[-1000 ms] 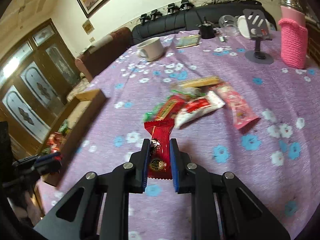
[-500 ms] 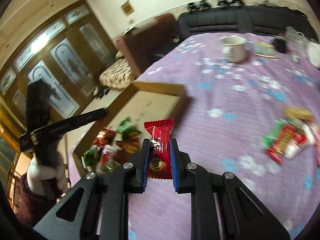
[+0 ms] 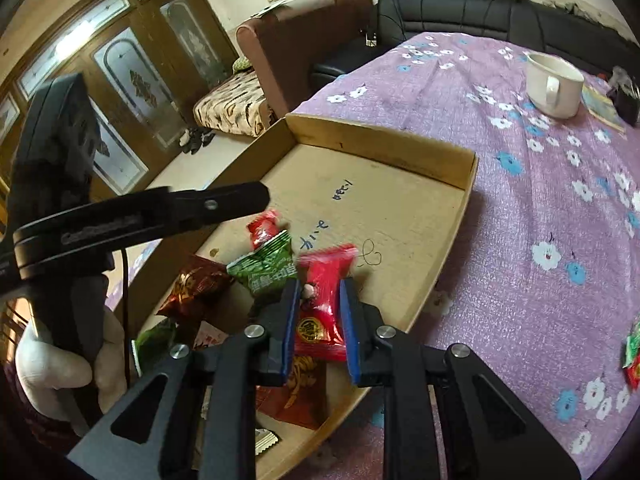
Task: Organize snacks
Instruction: 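Carry both red candies over the cardboard tray and open both tools, then grasp a green-wrapped candy with the left tool while the right tool grasps a red bar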
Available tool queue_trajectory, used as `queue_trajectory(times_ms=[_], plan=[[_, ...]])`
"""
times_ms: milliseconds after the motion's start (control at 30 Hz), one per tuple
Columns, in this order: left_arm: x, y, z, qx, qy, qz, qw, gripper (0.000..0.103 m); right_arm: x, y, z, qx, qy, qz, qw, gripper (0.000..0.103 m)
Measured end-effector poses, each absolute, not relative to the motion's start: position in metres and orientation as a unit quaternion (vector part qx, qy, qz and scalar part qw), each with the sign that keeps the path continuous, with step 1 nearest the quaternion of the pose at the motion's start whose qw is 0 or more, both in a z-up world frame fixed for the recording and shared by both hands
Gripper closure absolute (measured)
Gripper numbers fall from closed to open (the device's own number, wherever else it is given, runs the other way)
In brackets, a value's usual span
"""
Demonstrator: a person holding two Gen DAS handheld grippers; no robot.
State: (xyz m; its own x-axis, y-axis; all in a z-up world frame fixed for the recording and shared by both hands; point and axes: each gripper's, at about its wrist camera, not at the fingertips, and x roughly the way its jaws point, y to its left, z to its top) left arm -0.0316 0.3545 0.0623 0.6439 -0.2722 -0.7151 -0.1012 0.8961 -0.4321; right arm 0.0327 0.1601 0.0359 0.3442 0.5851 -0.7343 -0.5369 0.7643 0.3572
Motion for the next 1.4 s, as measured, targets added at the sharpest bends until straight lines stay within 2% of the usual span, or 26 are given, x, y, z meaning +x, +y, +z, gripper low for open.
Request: queue_trajectory(times_ms=[167, 233, 300, 333, 367, 467, 533, 600, 700, 933, 1067, 1133, 1200, 1233, 1400], plan=[[-0.052, 0.344, 0.083, -0.222, 0.393, -0.06, 0.891, 0.049, 0.018, 0.111, 0.067, 0.037, 0.413, 0.326, 0.85, 0.078], [-0.068, 0.33, 0.102, -0.211, 0.37, -0.069, 0.902, 0.038, 0.01, 0.083, 0.08, 0.032, 0.391, 0.311, 0.866, 0.065], [-0.079, 0.317, 0.117, -0.207, 0.351, -0.077, 0.91, 0.023, -0.002, 0.041, 0.093, 0.032, 0.357, 0.287, 0.888, 0.03], [-0.086, 0.309, 0.124, -0.206, 0.34, -0.087, 0.914, 0.022, -0.007, 0.022, 0.097, 0.034, 0.34, 0.275, 0.899, 0.023], [-0.092, 0.3, 0.13, -0.207, 0.327, -0.106, 0.916, 0.022, -0.012, -0.001, 0.101, 0.037, 0.325, 0.258, 0.909, 0.019], [-0.105, 0.265, 0.136, -0.203, 0.314, -0.162, 0.913, 0.022, -0.01, -0.065, 0.097, 0.052, 0.349, 0.187, 0.917, 0.019], [-0.106, 0.244, 0.13, -0.201, 0.326, -0.184, 0.905, 0.022, -0.007, -0.103, 0.087, 0.093, 0.372, 0.161, 0.909, 0.022], [-0.104, 0.221, 0.118, -0.198, 0.349, -0.209, 0.892, 0.022, -0.005, -0.126, 0.075, 0.122, 0.395, 0.153, 0.898, 0.032], [-0.102, 0.195, 0.101, -0.18, 0.38, -0.224, 0.879, 0.022, 0.002, -0.135, 0.057, 0.136, 0.416, 0.141, 0.888, 0.035], [-0.11, 0.178, 0.096, -0.136, 0.387, -0.204, 0.889, 0.022, 0.035, -0.112, 0.036, 0.15, 0.426, 0.142, 0.881, 0.043], [-0.11, 0.181, 0.092, -0.139, 0.391, -0.196, 0.888, 0.022, 0.053, -0.079, 0.03, 0.098, 0.429, 0.13, 0.889, 0.048], [-0.11, 0.181, 0.087, -0.141, 0.395, -0.194, 0.887, 0.022, 0.063, -0.062, 0.019, 0.057, 0.443, 0.111, 0.888, 0.058], [-0.11, 0.182, 0.085, -0.143, 0.399, -0.194, 0.885, 0.022, 0.064, -0.055, 0.014, 0.057, 0.446, 0.123, 0.885, 0.077], [-0.112, 0.183, 0.085, -0.143, 0.399, -0.194, 0.885, 0.022, 0.062, -0.053, 0.013, 0.06, 0.454, 0.132, 0.879, 0.081], [-0.113, 0.185, 0.081, -0.141, 0.401, -0.191, 0.885, 0.022, 0.03, -0.051, 0.012, 0.126, 0.487, 0.225, 0.835, 0.081]])
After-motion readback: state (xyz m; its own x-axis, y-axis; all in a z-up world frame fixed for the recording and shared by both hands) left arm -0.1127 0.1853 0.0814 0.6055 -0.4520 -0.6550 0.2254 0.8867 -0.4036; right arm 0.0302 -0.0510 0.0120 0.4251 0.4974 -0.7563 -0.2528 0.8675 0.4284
